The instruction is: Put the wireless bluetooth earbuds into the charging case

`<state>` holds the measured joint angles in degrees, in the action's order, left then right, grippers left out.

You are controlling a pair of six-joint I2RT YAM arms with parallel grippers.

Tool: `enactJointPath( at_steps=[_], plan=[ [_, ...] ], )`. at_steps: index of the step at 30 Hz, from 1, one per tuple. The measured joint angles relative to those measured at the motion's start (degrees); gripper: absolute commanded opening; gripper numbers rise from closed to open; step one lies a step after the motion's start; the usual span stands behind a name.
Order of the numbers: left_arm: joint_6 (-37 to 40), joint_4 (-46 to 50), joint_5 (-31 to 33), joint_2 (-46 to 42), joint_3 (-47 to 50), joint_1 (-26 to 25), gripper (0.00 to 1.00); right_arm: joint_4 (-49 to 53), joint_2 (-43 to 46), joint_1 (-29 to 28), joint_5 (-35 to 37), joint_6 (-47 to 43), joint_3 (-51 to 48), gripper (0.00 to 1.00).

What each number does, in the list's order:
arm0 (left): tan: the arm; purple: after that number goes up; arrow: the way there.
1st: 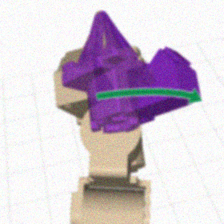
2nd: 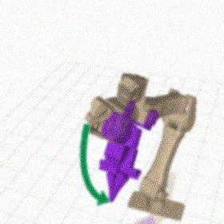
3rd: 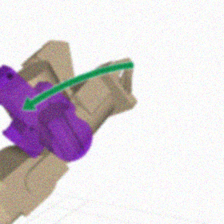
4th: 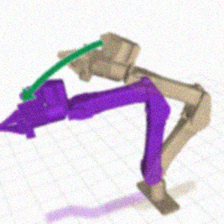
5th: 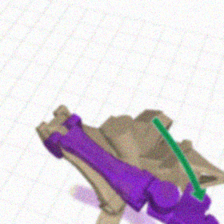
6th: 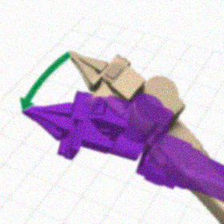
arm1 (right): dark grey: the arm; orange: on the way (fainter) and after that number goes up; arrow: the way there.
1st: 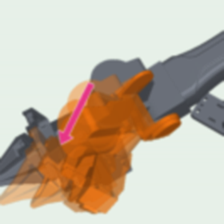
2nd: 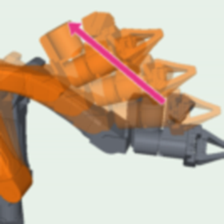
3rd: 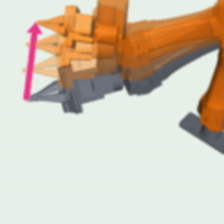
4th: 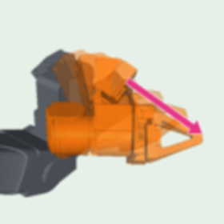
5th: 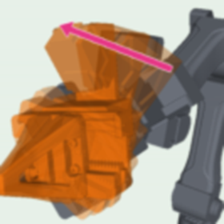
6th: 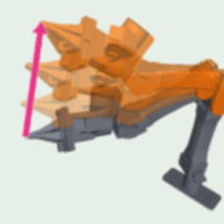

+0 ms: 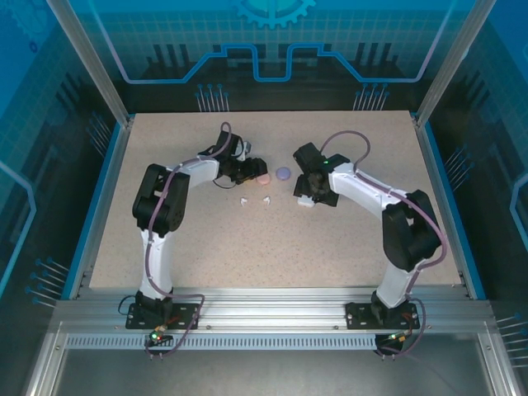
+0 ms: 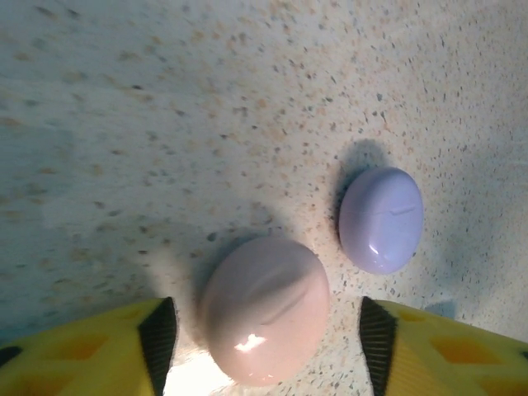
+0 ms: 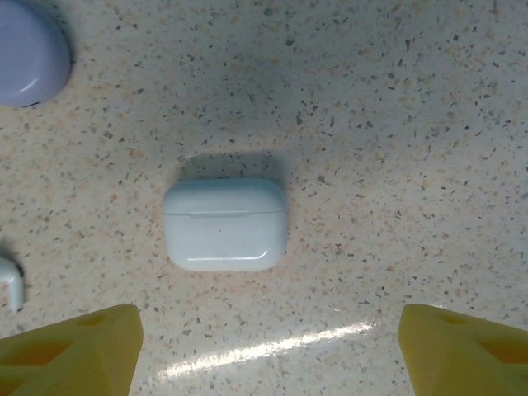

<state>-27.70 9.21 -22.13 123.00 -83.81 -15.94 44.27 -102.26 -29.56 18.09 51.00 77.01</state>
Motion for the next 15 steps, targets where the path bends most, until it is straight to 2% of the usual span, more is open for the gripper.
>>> enactJointPath(
  at_steps=[5,7,15],
  plan=[
    [1.51,1.75,1.33,-5.42,0.55,2.84,0.85,2.27,-5.60,0.00,0.02,1.14,5.14,0.83],
    [2.49,2.23,2.23,-9.31,0.61,3.82,0.98,3.15,-7.89,0.00,-0.02,1.55,7.28,0.84],
    [4.76,2.12,6.05,-24.85,1.18,4.04,0.99,6.73,-15.74,0.00,-0.11,2.82,13.51,0.84]
  ],
)
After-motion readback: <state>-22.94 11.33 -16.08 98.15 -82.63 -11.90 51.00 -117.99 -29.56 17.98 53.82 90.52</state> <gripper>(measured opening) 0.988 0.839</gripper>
